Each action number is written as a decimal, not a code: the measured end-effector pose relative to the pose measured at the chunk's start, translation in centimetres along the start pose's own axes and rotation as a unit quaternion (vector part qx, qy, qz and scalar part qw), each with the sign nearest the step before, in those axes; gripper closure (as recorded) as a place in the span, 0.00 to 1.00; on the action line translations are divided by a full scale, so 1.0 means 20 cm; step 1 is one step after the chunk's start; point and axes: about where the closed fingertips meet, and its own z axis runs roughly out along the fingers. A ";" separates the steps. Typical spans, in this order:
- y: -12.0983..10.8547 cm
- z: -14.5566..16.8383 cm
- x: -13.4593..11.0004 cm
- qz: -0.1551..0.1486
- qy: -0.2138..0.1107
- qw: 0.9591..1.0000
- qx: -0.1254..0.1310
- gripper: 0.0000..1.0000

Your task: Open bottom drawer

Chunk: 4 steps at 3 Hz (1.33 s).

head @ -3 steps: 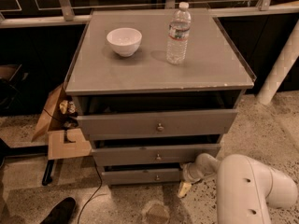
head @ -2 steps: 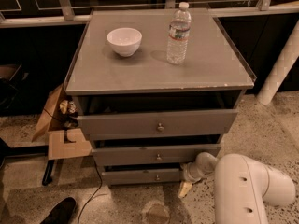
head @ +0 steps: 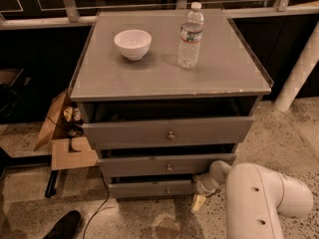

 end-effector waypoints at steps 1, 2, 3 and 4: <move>0.06 -0.05 0.02 0.009 0.000 1.000 -0.012 0.00; 0.14 -0.12 0.03 0.016 0.002 1.000 -0.024 0.00; 0.26 -0.18 0.06 0.031 0.005 0.998 -0.053 0.00; 0.36 -0.22 0.11 0.049 0.013 0.994 -0.093 0.00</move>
Offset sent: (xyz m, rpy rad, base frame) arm -0.0516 -0.0222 0.0341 0.0001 0.0866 -0.0146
